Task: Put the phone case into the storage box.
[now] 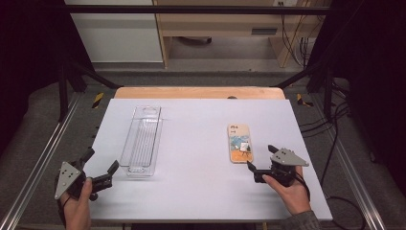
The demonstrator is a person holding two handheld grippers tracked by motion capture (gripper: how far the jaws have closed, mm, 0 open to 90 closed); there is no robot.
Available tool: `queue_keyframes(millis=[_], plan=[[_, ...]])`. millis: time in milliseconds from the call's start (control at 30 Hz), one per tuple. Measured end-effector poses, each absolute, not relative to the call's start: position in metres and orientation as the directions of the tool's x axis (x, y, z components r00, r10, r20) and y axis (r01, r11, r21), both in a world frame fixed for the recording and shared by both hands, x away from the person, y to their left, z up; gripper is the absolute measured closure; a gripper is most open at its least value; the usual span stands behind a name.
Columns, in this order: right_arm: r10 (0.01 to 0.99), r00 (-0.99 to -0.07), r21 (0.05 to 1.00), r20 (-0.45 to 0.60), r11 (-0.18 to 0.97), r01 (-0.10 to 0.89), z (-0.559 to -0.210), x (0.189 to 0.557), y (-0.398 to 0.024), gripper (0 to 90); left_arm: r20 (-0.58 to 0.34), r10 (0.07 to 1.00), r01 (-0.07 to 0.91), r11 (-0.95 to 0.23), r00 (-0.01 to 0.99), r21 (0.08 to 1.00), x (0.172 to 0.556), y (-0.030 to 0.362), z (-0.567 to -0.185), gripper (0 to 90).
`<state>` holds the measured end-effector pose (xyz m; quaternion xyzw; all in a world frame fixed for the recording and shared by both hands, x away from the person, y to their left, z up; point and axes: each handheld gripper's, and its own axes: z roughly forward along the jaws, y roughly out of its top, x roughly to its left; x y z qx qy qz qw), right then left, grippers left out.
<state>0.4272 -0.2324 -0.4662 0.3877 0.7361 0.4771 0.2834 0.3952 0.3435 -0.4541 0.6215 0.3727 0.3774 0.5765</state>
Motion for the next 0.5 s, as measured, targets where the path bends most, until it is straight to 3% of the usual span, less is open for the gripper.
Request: queue_keyframes(millis=[500], plan=[[0.835, -0.544, 0.905, -0.084, 0.291, 0.309, -0.42, 0.459, -0.234, 5.6, 0.044, 0.903, 0.03, -0.063, 0.427, 0.998, 0.395, 0.347, -0.454, 1.7]])
